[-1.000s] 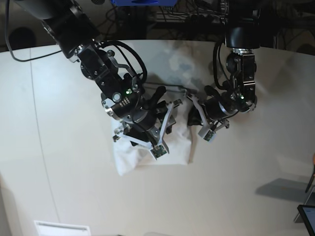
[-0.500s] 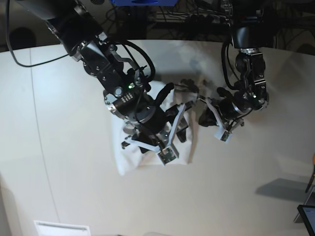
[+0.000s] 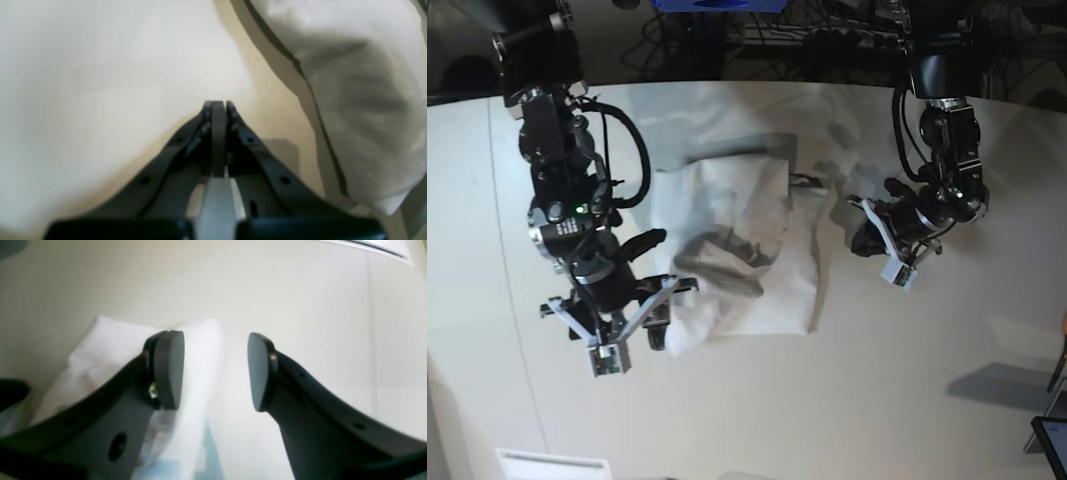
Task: Fold the T-shirt properly
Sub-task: 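Release the right gripper and raise it off the folded shirt, then press the right gripper onto the folded layers to flatten them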
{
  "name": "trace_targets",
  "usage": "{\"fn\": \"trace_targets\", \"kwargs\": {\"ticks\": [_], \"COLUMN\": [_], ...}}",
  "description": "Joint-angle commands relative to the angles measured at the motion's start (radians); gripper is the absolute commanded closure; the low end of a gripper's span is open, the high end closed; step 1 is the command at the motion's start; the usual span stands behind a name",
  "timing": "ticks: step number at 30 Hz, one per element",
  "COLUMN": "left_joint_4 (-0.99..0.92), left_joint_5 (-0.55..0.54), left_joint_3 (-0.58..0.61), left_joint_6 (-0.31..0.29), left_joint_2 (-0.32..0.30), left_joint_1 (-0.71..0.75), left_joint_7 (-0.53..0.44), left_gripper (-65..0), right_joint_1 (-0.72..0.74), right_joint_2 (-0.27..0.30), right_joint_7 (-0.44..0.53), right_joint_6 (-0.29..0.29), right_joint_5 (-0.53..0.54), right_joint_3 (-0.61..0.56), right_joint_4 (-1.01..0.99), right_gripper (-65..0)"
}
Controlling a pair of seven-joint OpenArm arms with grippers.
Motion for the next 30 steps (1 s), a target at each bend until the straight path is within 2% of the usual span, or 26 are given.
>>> {"fn": "trace_targets", "kwargs": {"ticks": [1, 4, 5, 7, 9, 10, 13, 19, 23, 28, 30], "left_joint_4": [0.0, 0.0, 0.0, 0.0, 0.0, 0.0, 0.0, 0.0, 0.001, 0.001, 0.001], "left_joint_5": [0.05, 0.05, 0.05, 0.05, 0.05, 0.05, 0.05, 0.05, 0.05, 0.05, 0.05], "left_joint_3": [0.0, 0.0, 0.0, 0.003, 0.006, 0.006, 0.006, 0.006, 0.007, 0.007, 0.004], "left_joint_6": [0.01, 0.01, 0.01, 0.01, 0.01, 0.01, 0.01, 0.01, 0.01, 0.01, 0.01], "left_joint_2": [-0.009, -0.006, -0.005, -0.003, -0.003, -0.003, -0.003, -0.002, 0.0, 0.0, 0.0], "left_joint_1": [0.004, -0.001, -0.002, -0.002, -0.004, -0.004, -0.004, -0.002, 0.001, 0.002, 0.004], "left_joint_7": [0.057, 0.057, 0.057, 0.056, 0.054, 0.054, 0.054, 0.053, 0.053, 0.051, 0.051], "left_gripper": [0.0, 0.0, 0.0, 0.0, 0.0, 0.0, 0.0, 0.0, 0.0, 0.0, 0.0], "right_joint_1": [0.004, -0.043, -0.059, -0.094, -0.125, -0.128, -0.131, -0.126, -0.097, -0.054, -0.033], "right_joint_2": [0.009, 0.013, 0.013, 0.009, 0.007, 0.007, 0.007, 0.005, -0.022, -0.024, -0.044], "right_joint_7": [0.025, 0.025, 0.025, 0.031, 0.035, 0.035, 0.034, 0.034, 0.037, 0.08, 0.08], "right_joint_6": [0.0, 0.005, 0.005, 0.005, 0.006, 0.006, 0.006, 0.006, 0.006, 0.039, 0.039], "right_joint_5": [-0.001, 0.001, 0.001, 0.004, 0.004, 0.004, 0.005, 0.005, 0.005, 0.005, 0.005], "right_joint_3": [0.026, 0.064, 0.063, 0.061, 0.061, 0.061, 0.059, -0.042, -0.095, -0.172, -0.188], "right_joint_4": [0.013, -0.011, -0.024, -0.054, -0.079, -0.087, -0.093, -0.128, -0.206, -0.249, -0.278], "right_gripper": [-29.3, -28.6, -26.6, -17.3, -3.3, 0.0, -1.2, -1.0, -1.0, -1.0, -1.0]}}
